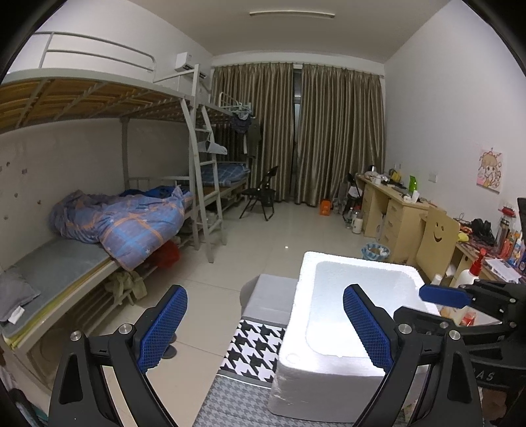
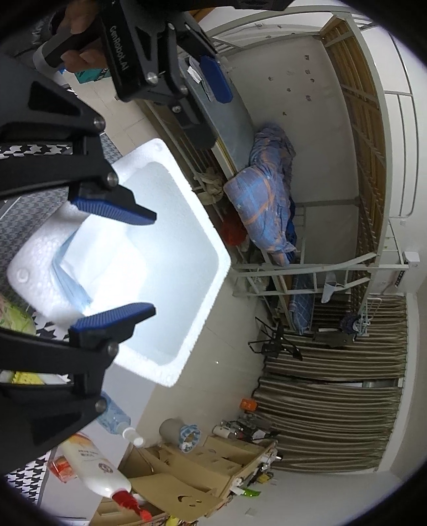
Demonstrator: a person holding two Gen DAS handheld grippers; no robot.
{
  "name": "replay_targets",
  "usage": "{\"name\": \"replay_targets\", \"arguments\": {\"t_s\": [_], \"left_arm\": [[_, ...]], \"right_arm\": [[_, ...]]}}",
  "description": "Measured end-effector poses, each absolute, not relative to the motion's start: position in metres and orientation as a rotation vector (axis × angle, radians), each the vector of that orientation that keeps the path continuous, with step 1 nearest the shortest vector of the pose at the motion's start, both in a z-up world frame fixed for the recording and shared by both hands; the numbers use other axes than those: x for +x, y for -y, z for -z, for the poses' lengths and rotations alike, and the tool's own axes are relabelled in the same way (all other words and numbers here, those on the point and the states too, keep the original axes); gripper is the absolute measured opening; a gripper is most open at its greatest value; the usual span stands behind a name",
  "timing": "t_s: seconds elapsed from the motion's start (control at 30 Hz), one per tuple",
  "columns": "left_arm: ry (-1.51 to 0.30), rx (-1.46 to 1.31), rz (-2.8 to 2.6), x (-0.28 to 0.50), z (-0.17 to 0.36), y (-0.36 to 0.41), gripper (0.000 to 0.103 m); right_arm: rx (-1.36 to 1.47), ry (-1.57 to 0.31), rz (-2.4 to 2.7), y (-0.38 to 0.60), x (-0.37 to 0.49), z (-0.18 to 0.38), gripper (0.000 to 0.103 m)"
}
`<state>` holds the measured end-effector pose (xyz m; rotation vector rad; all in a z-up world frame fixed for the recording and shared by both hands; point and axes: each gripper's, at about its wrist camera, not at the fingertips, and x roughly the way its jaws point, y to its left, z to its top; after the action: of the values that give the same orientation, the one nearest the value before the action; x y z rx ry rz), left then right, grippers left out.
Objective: Organize soft objects
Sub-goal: 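Open the right tool to drop the white tissue into the foam box, then move both tools back from the box toward the remaining items on the table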
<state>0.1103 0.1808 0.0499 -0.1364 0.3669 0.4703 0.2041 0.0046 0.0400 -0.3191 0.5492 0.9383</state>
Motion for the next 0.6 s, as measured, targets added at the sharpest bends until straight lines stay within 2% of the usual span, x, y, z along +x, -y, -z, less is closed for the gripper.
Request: {"name": "replay_targets", "arguments": {"t_s": [0.47, 0.53, 0.6], "left_arm": [[-0.344, -0.095, -0.398, 0.103, -0.062, -0.140, 0.096], [-0.338, -0.091, -0.386, 0.103, -0.065, -0.134, 0.096], [-0.335, -0.086, -0.374, 0.102, -0.066, -0.128, 0.096]], "right_arm": [[-0.279, -0.487, -0.885, 0.028, 0.191, -0.059, 0.055], [-0.266, -0.474, -0.873, 0.037, 0.189, -0.062, 0.061], [-0.254, -0.458, -0.853, 0.043, 0.189, -0.063, 0.075]]}}
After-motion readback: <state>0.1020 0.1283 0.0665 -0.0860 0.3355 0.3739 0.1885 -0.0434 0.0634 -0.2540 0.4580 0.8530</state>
